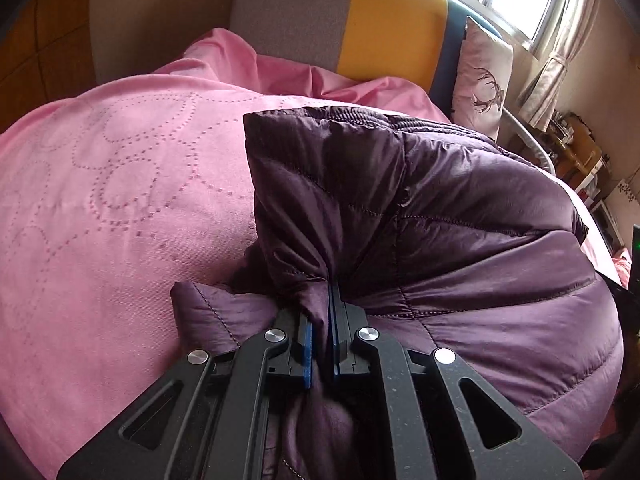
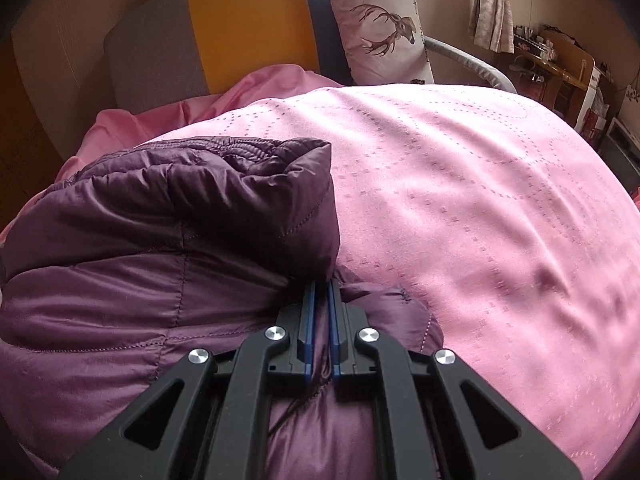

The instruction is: Fold large clothes

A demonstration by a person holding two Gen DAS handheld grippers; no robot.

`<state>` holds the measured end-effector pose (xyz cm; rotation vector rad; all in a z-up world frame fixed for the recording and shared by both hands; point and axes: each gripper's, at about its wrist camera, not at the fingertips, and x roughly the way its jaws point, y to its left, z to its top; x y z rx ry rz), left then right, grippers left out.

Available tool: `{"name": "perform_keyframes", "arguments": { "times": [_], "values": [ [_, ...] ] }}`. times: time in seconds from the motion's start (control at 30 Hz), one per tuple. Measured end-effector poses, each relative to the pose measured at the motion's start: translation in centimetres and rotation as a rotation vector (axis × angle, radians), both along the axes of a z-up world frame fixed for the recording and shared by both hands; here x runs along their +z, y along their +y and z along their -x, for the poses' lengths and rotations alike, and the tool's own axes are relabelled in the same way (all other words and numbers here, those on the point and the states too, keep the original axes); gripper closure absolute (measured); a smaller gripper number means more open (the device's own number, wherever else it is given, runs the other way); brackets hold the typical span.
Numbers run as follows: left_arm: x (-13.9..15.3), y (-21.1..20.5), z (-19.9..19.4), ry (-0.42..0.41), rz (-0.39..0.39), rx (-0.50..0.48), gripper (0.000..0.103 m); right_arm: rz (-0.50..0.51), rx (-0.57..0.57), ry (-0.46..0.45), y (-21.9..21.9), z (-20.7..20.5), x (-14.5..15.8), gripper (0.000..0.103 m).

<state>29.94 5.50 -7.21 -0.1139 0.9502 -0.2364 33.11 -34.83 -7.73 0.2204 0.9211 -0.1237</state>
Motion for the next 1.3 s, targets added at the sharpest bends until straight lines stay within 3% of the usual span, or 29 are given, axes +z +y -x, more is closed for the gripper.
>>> {"name": "perform_keyframes", "arguments": {
  "times": [0.07, 0.13, 0.17, 0.2, 0.3, 0.43, 0.53, 0.63, 0.8, 0.97, 1.07, 1.13, 1.3],
  "values": [
    [0.7, 0.2, 0.2, 0.003, -0.001, 0.008, 0.091, 0.008, 0.012, 0.008, 0.1, 0.0, 0.5, 0.096],
    [1.9, 0.6, 0.6, -0.01, -0.038, 0.045, 0.075, 0.023, 0.012, 0.02, 0.1, 0.1, 1.3, 0.086],
    [2.8, 1.1, 1.2, -0.026, -0.049, 0.084, 0.051, 0.052, 0.0, 0.018, 0.2, 0.5, 2.0, 0.071],
    [3.7, 1.5, 2.0, -0.053, -0.04, 0.113, 0.034, 0.075, -0.011, 0.005, 0.3, 1.0, 2.9, 0.055],
    [6.2, 1.8, 4.7, -0.149, -0.018, 0.145, 0.034, 0.12, -0.012, -0.111, 1.7, 3.4, 6.8, 0.05],
    [7.7, -0.9, 8.0, -0.222, -0.007, 0.085, 0.034, 0.037, 0.13, -0.225, 7.7, 6.6, 10.3, 0.042],
    [7.7, -4.1, 9.6, -0.248, -0.017, 0.005, 0.034, 0.025, 0.254, -0.235, 12.7, 8.2, 10.0, 0.039],
    [5.5, -5.9, 9.8, -0.194, -0.042, -0.028, 0.034, 0.081, 0.305, -0.186, 15.9, 8.5, 7.2, 0.038],
    [2.0, -6.0, 9.5, -0.155, -0.05, -0.03, 0.032, 0.075, 0.304, -0.129, 15.5, 7.5, 2.4, 0.038],
    [1.5, -6.1, 9.8, -0.129, -0.032, -0.002, 0.032, 0.067, 0.305, -0.115, 15.3, 7.6, 1.7, 0.037],
    [2.6, -6.5, 10.0, -0.128, -0.068, 0.01, 0.032, 0.052, 0.323, -0.068, 14.6, 7.5, 2.7, 0.035],
    [4.1, -6.8, 10.5, -0.152, -0.072, 0.017, 0.03, 0.042, 0.328, -0.05, 13.9, 7.5, 4.3, 0.027],
    [7.9, -8.3, 10.5, -0.25, -0.028, -0.015, 0.03, 0.028, 0.239, -0.156, 10.9, 7.1, 9.1, 0.026]
  ]
}}
